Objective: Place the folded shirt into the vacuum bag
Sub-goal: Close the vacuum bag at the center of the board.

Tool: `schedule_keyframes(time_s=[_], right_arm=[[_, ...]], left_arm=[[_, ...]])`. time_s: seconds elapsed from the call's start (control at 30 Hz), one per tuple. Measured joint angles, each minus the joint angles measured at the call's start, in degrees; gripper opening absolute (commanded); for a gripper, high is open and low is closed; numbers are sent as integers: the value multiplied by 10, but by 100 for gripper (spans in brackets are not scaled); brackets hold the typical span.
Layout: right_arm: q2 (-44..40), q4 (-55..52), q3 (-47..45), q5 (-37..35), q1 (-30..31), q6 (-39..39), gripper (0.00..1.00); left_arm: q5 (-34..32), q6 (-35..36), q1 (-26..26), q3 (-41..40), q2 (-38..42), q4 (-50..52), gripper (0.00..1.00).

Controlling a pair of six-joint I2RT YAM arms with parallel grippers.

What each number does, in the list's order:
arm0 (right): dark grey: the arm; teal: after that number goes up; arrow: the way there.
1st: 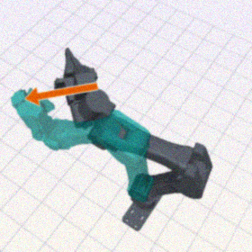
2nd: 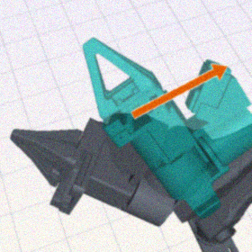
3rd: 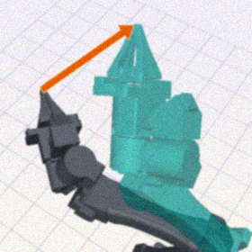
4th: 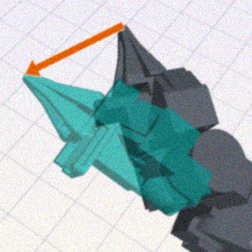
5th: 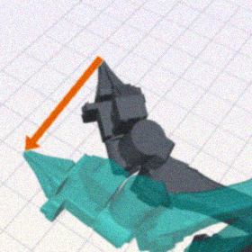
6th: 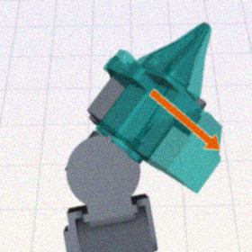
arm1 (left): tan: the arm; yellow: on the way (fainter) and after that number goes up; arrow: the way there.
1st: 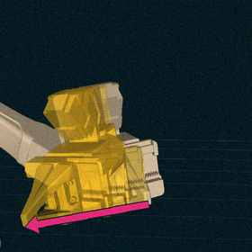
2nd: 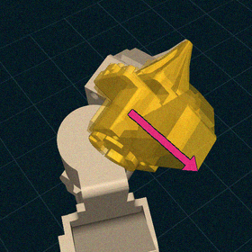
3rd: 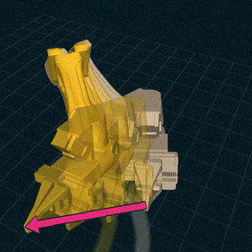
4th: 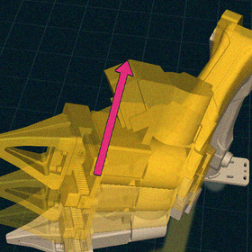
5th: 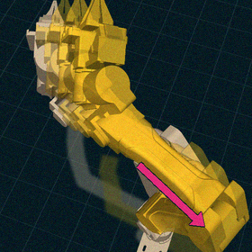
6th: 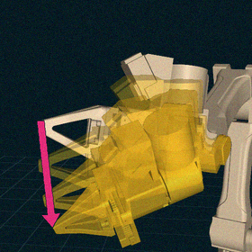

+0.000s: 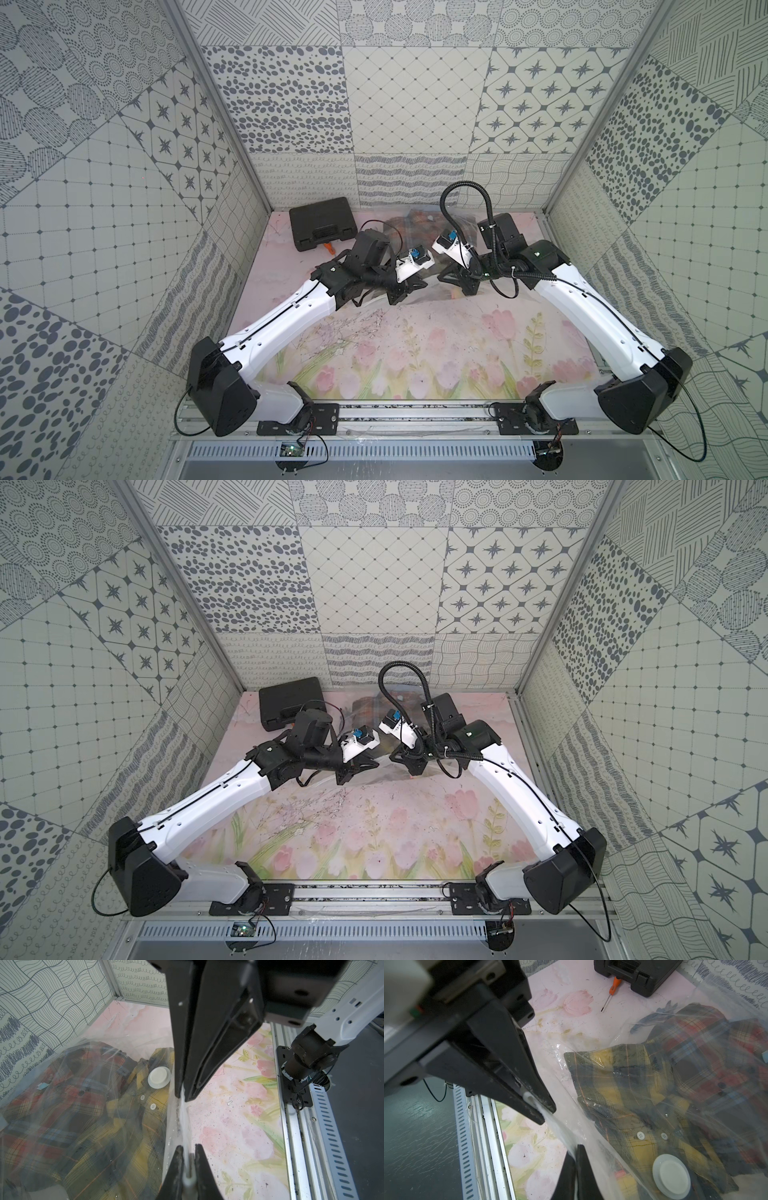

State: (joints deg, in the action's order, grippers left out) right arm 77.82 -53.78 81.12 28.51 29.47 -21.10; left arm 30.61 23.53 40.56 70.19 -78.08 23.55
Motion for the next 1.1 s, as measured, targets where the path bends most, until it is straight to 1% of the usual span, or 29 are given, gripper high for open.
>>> schedule_keyframes(time_s=[0.3,0.5,0.83,0.97,1.1], right_arm=[[-30,23,-35,2,-26,15,0],[-41,24,-41,-5,-57,28,0],[-46,25,-42,-18,-82,42,0],[-47,25,-42,-18,-85,47,0],[-47,14,-40,-26,-69,45,0]], left_arm=[[-24,10,-1,13,-8,18,4],[-33,17,-5,32,-24,45,2],[-49,29,-21,53,-26,95,0],[-48,30,-24,59,-27,107,0],[-39,24,-26,64,-27,121,0]])
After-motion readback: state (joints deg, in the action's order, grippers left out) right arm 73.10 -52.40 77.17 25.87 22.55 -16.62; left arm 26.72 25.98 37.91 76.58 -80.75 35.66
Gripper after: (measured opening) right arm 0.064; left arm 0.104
